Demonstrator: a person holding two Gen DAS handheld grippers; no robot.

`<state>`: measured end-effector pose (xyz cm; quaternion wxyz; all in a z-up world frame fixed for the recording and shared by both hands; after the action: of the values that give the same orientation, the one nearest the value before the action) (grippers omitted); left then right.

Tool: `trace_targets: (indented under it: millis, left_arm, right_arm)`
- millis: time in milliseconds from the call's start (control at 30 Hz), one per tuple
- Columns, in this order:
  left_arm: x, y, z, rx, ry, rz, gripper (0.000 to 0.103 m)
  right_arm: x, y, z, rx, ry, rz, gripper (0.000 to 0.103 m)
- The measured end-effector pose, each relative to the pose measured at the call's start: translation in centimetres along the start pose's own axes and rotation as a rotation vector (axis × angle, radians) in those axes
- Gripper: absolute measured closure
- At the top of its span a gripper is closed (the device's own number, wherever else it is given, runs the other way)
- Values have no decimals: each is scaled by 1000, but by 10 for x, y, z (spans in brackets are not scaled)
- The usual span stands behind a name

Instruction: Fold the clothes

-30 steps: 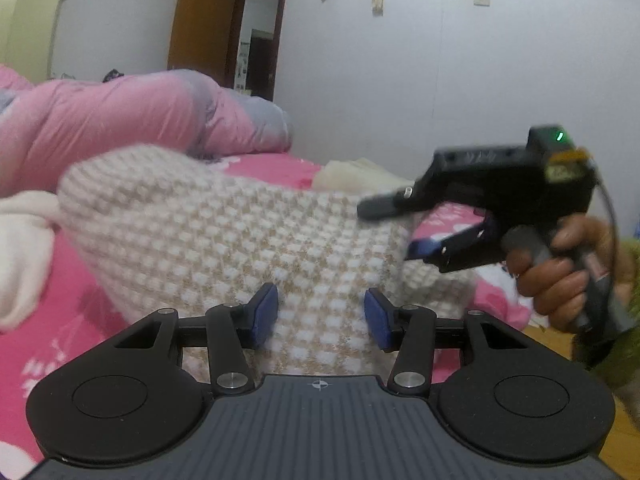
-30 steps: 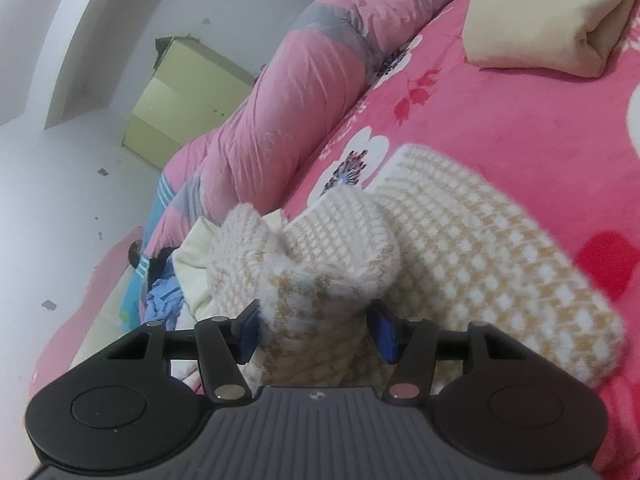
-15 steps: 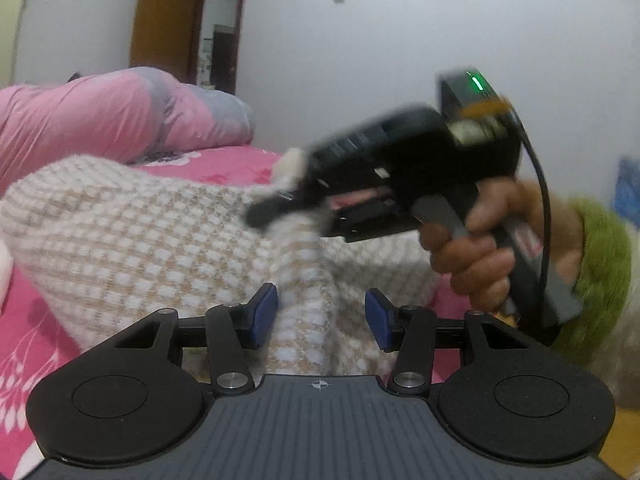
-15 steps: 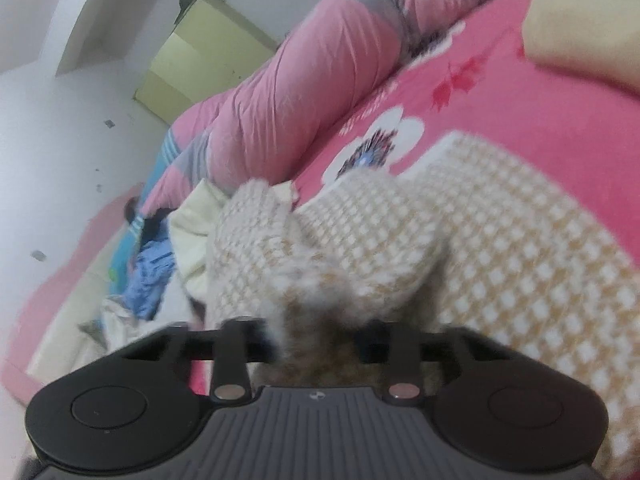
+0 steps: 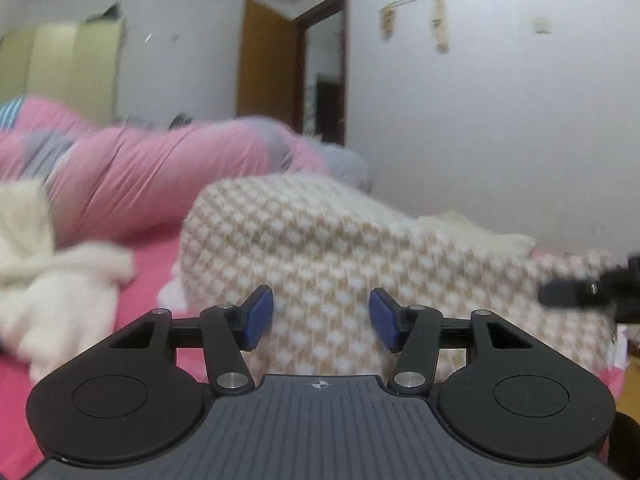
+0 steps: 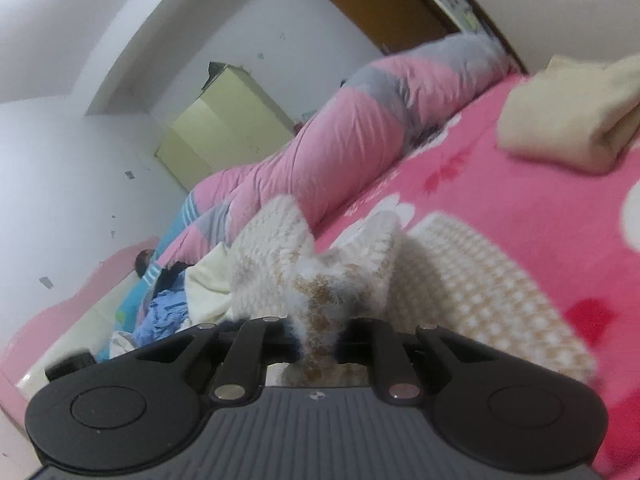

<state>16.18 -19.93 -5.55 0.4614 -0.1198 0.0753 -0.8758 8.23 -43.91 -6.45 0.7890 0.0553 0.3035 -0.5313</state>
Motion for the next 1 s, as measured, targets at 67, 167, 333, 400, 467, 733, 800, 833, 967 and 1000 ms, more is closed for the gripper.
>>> trace_targets:
  millis: [67, 167, 333, 400, 467, 733, 800, 833, 967, 1000]
  left_arm:
    - [20, 8, 1, 2, 64, -20, 49]
    - [54, 26, -10, -19, 226, -18, 48]
    - [77, 49, -14, -54, 332, -57, 48]
    - [82, 52, -10, -71, 302, -99, 48]
    - [86, 62, -15, -106, 306, -110, 49]
    - [87, 60, -35, -107, 474, -68, 49]
    - [80, 60, -30, -114, 449, -59, 49]
    - [77, 58, -28, -118, 431, -58, 49]
    - [70, 33, -16, -110, 348, -64, 48]
    - [68, 24, -14, -104, 325, -65, 48]
  right_arm:
    - [18, -6, -11, -3, 35, -42, 90]
    - [51, -6, -28, -21, 158, -74, 90]
    - [53, -20, -9, 34, 113, -97, 90]
    - [52, -32, -1, 71, 105, -92, 90]
    - [65, -32, -7, 53, 129, -108, 90]
    - [96, -10, -33, -16, 308, -29, 90]
    - [95, -3, -29, -33, 298, -13, 90]
    - [95, 0, -28, -41, 296, -9, 90]
    - [92, 0, -25, -57, 300, -10, 88]
    - [91, 0, -25, -63, 296, -16, 88]
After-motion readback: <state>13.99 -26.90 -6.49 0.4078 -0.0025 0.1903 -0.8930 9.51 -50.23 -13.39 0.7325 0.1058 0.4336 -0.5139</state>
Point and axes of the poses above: each gripper's, at about its wrist camera, not at the fingertips, and y roughly the way its jaws point, x to its right, z to its top, the point moved 7 cm from there along y, roughly the way its jaws point, and after that the axes turned 9 degrees about -y, right-handed, at the moved point
